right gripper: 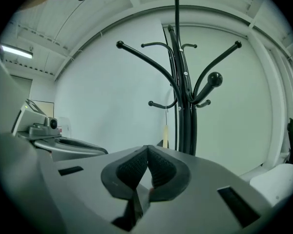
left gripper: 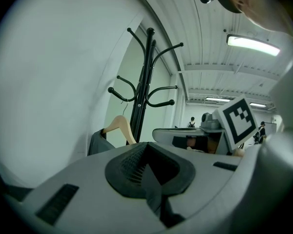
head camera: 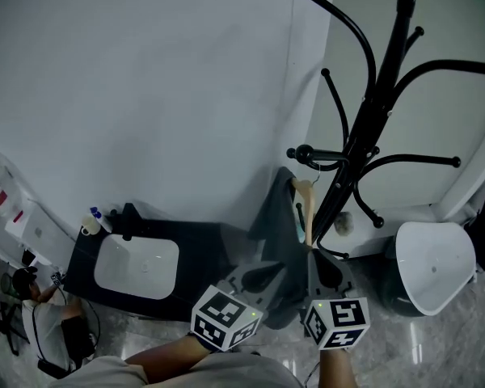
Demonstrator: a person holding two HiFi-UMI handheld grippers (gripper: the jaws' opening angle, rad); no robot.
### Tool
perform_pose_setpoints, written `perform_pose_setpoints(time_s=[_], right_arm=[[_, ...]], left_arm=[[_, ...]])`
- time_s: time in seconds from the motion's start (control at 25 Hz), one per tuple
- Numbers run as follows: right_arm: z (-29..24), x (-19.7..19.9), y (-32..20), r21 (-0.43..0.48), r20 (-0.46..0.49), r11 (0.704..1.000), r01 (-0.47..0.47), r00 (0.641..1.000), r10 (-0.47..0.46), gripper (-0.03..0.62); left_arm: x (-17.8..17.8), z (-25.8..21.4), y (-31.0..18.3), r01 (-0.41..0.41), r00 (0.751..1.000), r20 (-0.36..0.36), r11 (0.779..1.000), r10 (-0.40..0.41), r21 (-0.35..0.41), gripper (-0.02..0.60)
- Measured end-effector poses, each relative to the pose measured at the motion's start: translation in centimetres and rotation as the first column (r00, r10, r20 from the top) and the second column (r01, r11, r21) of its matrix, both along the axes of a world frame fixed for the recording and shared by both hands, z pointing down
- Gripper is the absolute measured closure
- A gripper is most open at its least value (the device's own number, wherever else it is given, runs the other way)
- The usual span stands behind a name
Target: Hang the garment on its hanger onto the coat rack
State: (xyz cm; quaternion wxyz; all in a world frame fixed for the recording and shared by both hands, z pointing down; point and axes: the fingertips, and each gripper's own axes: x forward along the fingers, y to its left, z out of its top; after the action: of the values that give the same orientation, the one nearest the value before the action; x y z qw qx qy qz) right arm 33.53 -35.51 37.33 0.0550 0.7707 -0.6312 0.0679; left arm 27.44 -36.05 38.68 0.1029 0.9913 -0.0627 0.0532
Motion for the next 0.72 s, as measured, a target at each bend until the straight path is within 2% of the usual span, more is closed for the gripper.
perform_pose_setpoints(time_s=[0.72], right_arm=[[-0.5, -1.3, 1.5, 0.034, 0.028, 0.998, 0.058, 0.998, -0.059, 0.580]], left_arm=[[0.0, -0.1, 1.5, 0.012, 1.000, 0.004, 1.000, -0.012, 0.012, 0.575]])
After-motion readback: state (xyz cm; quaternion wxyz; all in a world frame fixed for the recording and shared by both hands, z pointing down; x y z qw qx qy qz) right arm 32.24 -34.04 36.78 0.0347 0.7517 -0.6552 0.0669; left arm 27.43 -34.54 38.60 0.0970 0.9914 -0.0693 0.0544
